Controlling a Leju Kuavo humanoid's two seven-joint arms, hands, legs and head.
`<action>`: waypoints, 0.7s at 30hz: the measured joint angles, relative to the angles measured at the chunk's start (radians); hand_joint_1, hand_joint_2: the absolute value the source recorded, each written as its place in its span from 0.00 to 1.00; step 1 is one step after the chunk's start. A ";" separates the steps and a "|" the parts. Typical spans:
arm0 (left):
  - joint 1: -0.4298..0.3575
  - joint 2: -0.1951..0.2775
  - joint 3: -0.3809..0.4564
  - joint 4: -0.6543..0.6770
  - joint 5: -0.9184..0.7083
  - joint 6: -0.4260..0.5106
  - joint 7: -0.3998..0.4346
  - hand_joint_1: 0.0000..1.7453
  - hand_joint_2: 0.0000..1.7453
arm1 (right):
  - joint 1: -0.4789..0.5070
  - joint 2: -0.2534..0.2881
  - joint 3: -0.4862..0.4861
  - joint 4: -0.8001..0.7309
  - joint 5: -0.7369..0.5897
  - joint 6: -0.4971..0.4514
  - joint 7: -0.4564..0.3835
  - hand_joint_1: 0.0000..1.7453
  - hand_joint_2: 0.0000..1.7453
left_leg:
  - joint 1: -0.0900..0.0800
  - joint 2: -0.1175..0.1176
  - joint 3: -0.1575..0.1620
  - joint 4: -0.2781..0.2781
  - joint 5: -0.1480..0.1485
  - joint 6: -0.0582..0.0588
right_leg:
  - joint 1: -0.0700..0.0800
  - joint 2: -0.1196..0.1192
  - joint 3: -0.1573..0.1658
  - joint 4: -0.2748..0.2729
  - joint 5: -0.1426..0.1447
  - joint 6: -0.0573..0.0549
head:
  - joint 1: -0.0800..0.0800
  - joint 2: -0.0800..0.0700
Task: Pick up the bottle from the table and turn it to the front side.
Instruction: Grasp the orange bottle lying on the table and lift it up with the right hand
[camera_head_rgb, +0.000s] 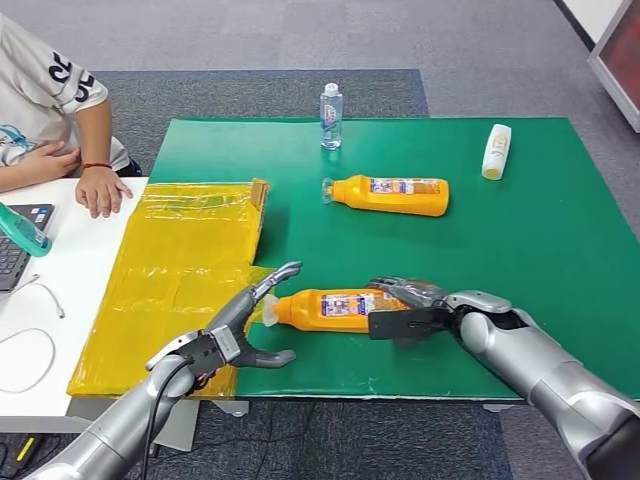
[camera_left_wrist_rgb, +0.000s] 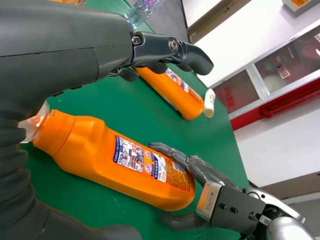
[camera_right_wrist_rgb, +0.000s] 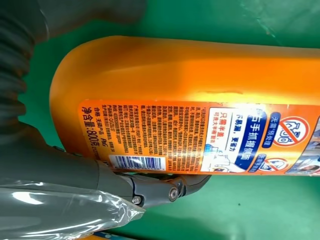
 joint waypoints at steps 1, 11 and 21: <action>0.000 0.000 0.000 0.001 0.000 0.000 0.000 0.00 1.00 | 0.001 0.002 0.000 0.001 -0.003 -0.004 0.000 1.00 1.00 | 0.000 0.000 0.000 0.000 0.000 0.000 | 0.000 0.000 0.000 0.000 0.000 0.000 | 0.000 0.000; 0.000 0.001 0.000 0.008 -0.001 0.004 0.000 0.00 1.00 | 0.029 0.018 -0.027 0.011 -0.027 -0.053 0.000 1.00 1.00 | 0.000 0.000 0.000 0.000 0.000 0.000 | 0.000 0.000 0.000 0.000 0.000 0.000 | 0.000 0.000; 0.003 0.003 0.001 0.012 -0.002 0.006 0.000 0.00 1.00 | 0.055 0.023 -0.061 0.020 -0.040 -0.083 0.001 1.00 1.00 | 0.000 0.000 0.001 0.000 0.000 0.000 | 0.000 0.000 0.001 0.000 0.000 0.000 | 0.000 0.000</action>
